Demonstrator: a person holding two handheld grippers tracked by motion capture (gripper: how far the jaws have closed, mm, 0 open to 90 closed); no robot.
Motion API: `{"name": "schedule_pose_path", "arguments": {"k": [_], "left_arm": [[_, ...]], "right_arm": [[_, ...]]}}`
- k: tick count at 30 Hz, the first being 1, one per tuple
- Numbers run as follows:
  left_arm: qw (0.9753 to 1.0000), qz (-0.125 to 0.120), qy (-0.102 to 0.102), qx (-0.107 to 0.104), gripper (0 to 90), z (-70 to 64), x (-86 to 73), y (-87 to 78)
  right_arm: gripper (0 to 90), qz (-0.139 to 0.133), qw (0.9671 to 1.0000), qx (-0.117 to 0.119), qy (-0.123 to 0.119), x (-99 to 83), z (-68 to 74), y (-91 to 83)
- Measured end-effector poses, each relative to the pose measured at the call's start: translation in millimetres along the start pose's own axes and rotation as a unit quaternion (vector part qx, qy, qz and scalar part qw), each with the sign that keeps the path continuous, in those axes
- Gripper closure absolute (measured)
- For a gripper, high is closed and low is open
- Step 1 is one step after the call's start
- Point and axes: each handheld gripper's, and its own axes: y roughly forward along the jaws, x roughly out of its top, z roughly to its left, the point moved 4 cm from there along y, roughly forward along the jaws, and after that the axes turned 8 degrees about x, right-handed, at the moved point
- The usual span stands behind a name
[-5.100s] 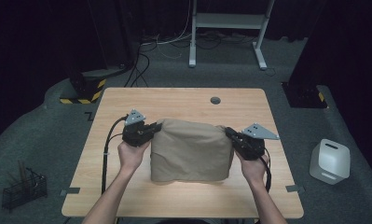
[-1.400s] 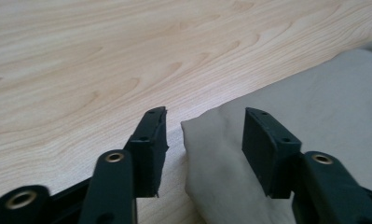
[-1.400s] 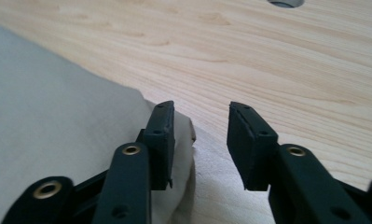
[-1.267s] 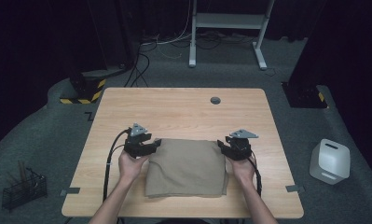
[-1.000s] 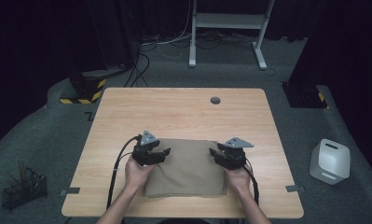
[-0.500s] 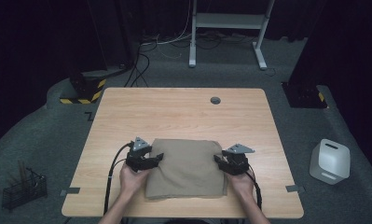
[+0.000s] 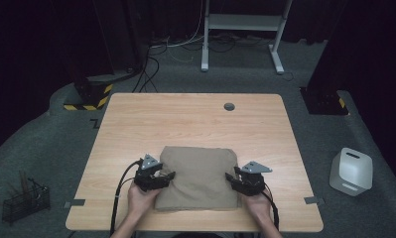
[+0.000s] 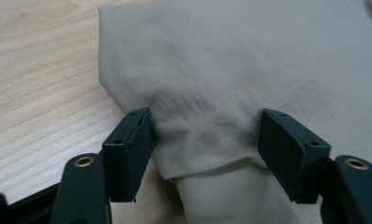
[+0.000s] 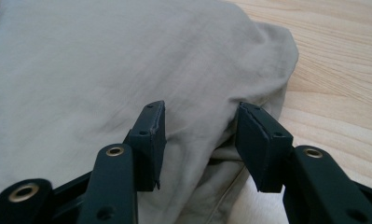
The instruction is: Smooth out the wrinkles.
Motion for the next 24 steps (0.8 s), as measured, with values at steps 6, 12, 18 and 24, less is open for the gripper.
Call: {"name": "schedule_pose_path", "arguments": {"k": [6,12,18,24], "left_arm": [[0.9995,-0.007,-0.029,0.010,33.6,9.6,6.6,16.5],[0.9989,-0.007,-0.043,0.018,34.3,16.6,19.7,24.9],[0.9973,-0.039,-0.061,0.012,35.9,25.3,27.8,3.2],[0.9958,-0.058,-0.068,0.021,35.3,39.0,30.0,-15.5]], "right_arm": [[52.4,0.007,0.9999,-0.009,0.011,10.7,-12.9,15.4],[52.6,0.009,0.9997,-0.022,0.008,22.9,-22.8,25.0],[50.4,-0.017,0.9990,-0.004,0.040,29.7,-29.1,10.5],[49.3,-0.031,0.9985,-0.022,0.040,35.6,-35.4,-8.5]]}}
